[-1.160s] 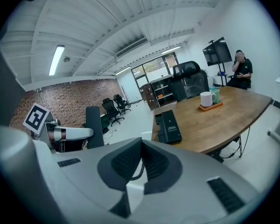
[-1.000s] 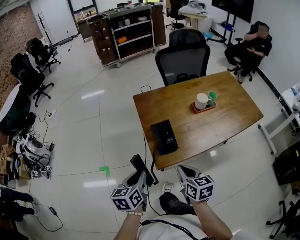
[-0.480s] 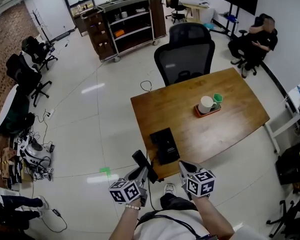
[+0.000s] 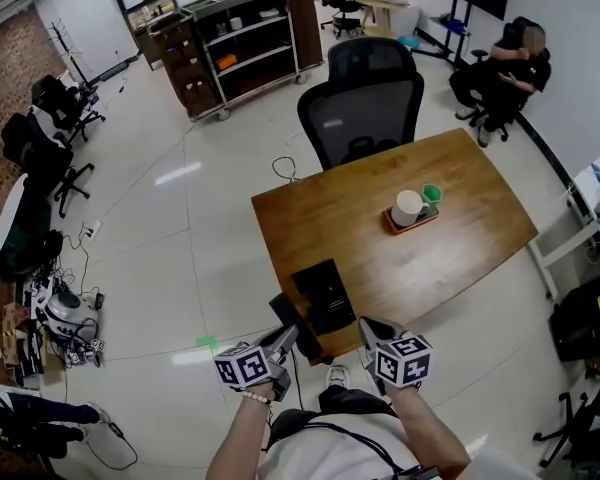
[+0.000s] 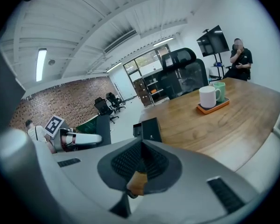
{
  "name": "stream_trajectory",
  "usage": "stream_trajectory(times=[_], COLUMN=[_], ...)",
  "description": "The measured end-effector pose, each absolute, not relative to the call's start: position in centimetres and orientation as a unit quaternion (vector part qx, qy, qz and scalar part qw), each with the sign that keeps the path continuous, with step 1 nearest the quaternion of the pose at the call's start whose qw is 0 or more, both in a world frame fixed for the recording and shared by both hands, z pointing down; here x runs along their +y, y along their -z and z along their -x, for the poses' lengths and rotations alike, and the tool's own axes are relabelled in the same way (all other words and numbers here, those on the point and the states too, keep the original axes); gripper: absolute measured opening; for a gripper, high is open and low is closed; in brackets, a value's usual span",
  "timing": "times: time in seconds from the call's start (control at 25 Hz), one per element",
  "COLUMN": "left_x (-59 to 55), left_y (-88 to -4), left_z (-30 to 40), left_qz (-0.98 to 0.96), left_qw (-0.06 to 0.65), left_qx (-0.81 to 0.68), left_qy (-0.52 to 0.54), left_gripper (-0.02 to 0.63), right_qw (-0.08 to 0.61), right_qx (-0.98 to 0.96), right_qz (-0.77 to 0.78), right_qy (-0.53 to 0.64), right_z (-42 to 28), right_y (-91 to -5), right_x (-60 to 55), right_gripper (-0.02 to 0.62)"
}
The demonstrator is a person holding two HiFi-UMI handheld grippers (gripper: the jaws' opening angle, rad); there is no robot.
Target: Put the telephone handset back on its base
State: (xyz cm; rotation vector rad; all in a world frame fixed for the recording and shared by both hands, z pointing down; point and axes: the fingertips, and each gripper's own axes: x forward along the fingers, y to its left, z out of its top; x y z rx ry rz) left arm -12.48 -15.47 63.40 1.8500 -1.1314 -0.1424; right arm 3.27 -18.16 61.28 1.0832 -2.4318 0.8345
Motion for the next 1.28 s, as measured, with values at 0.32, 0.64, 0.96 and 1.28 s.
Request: stream_trajectory(times=[0.32,0.64,0.96,1.28], left_x=[-19.1,-21.8,-22.6,-23.1], left_y=[-66.5,-69.4,-71.4,-72.9], left_z=[12.4,10.6,10.0,9.5], left_qz=[-0.781,-0.802,-0.800,-0.802], left_qw=[0.478,0.489,0.506,0.515], left_qx=[-0.398,-0.338,-0.314,-0.297], left_qy=[0.058,0.057,0.076,0.065], left_gripper=[0.074,0.074,0.074,0.074], right_qw=[0.173,0.176,0.185,0.188], right_qx=[-0.849,-0.844,-0.840,-0.840], right_qz=[-0.399,-0.410,-0.411,-0.406], right_qy=[-0.299,-0.297,-0.302,-0.306], right_z=[-4.0,-5.0,-5.3,-5.4], right_y=[-61.7,-62.3,-62.8,-63.2], right_x=[-18.3,-19.8,-20.0,-19.9], right_gripper=[0.003,0.003,0.003,0.003])
